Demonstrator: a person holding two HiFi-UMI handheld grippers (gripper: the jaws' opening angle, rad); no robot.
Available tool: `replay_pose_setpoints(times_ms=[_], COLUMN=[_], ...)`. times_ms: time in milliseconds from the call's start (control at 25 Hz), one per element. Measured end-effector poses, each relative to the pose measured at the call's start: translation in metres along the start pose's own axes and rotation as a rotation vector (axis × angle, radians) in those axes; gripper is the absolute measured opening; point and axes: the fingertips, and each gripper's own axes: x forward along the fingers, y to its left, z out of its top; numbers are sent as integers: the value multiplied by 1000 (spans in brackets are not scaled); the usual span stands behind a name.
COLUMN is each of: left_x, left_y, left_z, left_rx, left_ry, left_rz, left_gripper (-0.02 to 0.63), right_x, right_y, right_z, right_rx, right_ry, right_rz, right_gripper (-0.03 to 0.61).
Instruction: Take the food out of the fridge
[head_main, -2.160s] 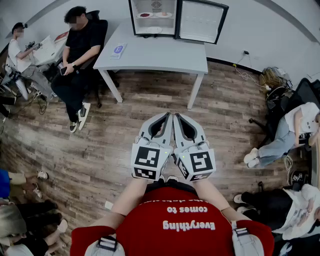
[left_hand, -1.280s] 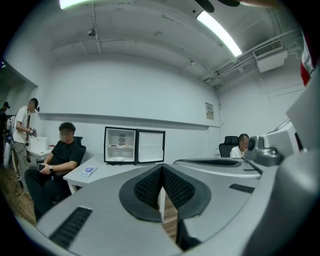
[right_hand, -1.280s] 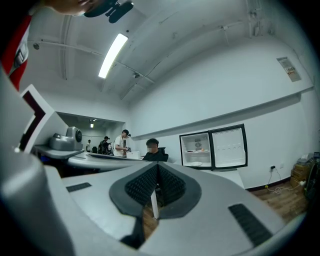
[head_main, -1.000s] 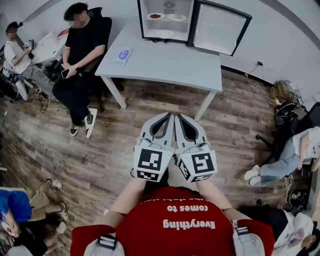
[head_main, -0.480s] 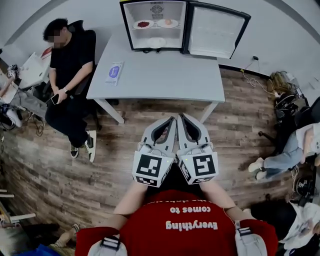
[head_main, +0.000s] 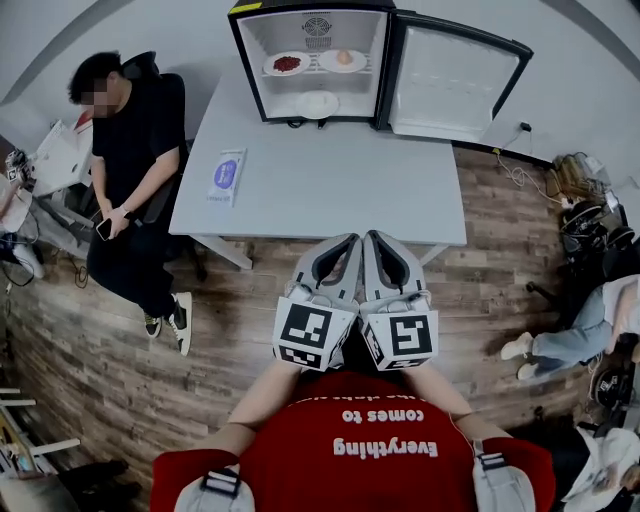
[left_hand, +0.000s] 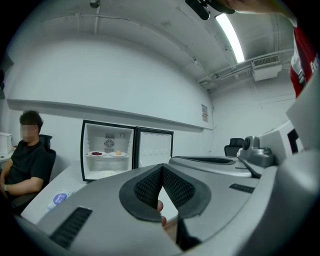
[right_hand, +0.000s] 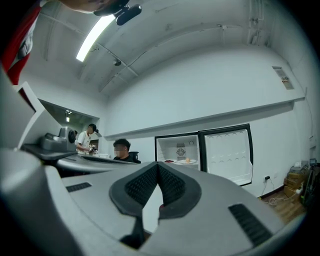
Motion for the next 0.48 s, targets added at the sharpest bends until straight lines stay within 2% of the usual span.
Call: replay_pose_setpoints(times_ms=[280, 480], left_x=[89, 124], left_y=[76, 126], left_z=[34, 32], left_rx=[33, 21], left_ry=[-3, 15], left_rz=[39, 95], left_gripper=[-3, -3], right_x=[113, 173], right_y=[-39, -44], right_z=[13, 4], right_rx=[4, 5], right_ry=[18, 38], right_rz=[44, 103], right_gripper=[11, 11])
